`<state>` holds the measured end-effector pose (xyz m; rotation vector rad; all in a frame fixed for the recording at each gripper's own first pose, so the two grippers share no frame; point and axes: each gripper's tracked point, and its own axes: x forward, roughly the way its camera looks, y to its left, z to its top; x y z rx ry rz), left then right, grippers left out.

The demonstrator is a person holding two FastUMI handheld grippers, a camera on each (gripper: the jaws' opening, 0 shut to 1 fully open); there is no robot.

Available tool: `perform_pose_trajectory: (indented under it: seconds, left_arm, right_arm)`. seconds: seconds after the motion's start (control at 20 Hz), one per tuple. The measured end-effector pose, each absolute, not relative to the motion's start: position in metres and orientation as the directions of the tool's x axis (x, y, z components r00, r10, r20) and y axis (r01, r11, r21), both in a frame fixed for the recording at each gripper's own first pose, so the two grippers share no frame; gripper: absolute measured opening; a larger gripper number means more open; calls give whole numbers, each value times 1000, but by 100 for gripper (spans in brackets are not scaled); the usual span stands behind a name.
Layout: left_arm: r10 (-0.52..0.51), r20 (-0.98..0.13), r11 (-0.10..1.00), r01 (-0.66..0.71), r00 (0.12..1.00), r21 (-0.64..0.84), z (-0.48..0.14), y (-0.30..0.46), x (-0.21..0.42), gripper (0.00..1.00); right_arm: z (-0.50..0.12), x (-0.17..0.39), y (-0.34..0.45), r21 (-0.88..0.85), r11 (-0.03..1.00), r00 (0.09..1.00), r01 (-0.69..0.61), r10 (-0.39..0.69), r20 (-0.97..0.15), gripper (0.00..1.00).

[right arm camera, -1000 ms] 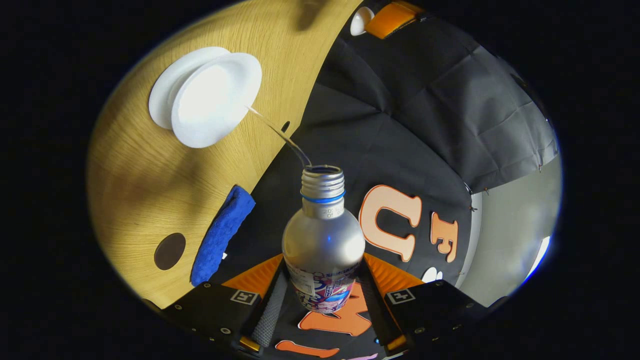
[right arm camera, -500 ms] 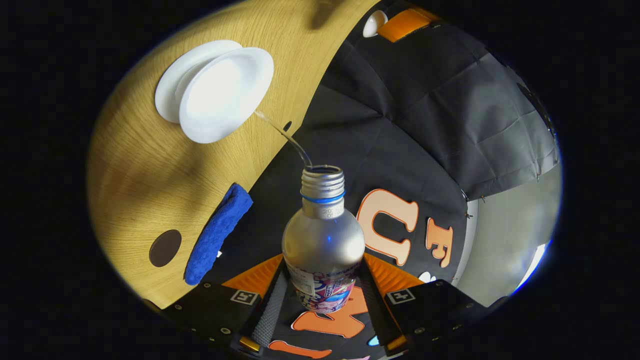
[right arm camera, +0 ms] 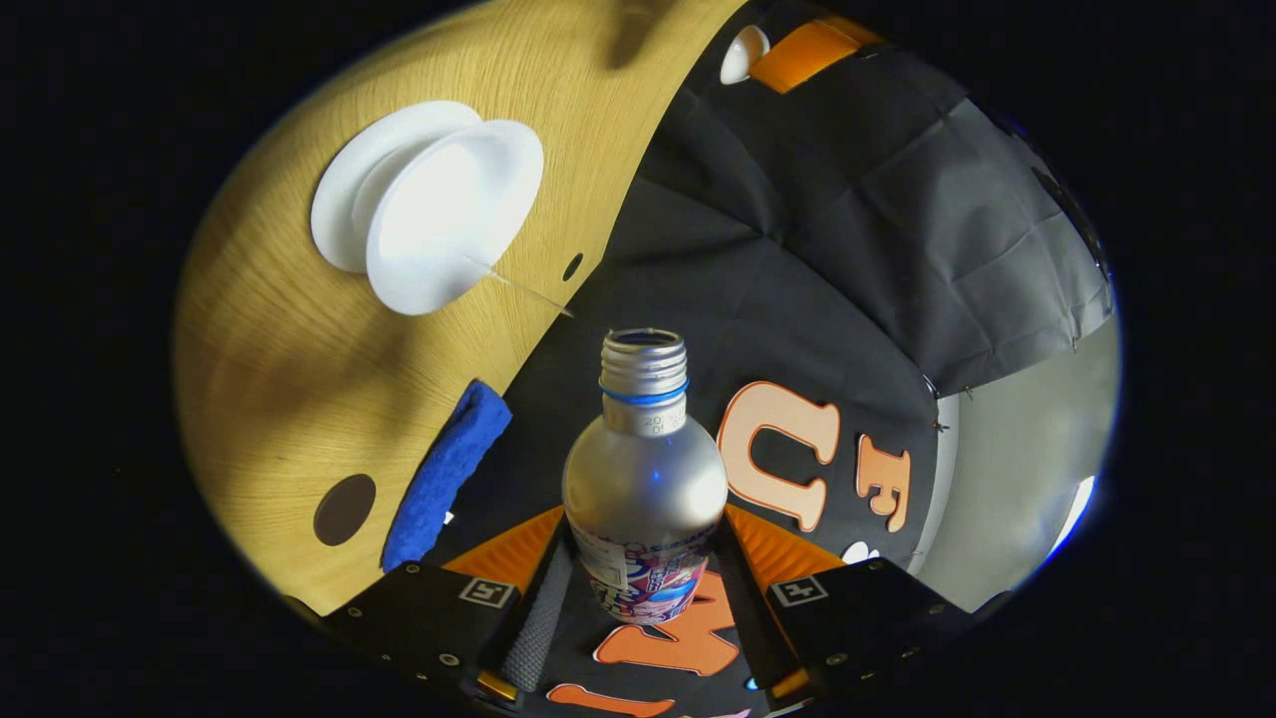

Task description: Open the teacup lid with one hand, grasp the water bottle and pour water into the teacup with the other hand; after pouring, place the water bottle on the coaster and then close the teacup lid.

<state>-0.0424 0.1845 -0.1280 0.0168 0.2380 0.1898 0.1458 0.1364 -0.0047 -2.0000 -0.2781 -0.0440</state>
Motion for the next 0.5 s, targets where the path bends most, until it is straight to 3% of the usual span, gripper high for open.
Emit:
perform_pose_trajectory:
  seconds: [0.15, 0.2, 0.5]
  left_arm:
    - [190, -208, 981, -194, 959, 0, -117, 183, -41, 28]
    - [193, -204, 980, -197, 960, 0, -117, 182, -40, 32]
    - [160, -189, 986, -166, 969, -11, -107, 165, -32, 32]
  right_arm:
    - [-19, 145, 130, -930, -328, 980, 168, 154, 123, 78]
    - [-23, 146, 128, -948, -284, 984, 141, 144, 103, 78]
    - [-37, 147, 111, -992, 118, 995, -45, 89, -35, 78]
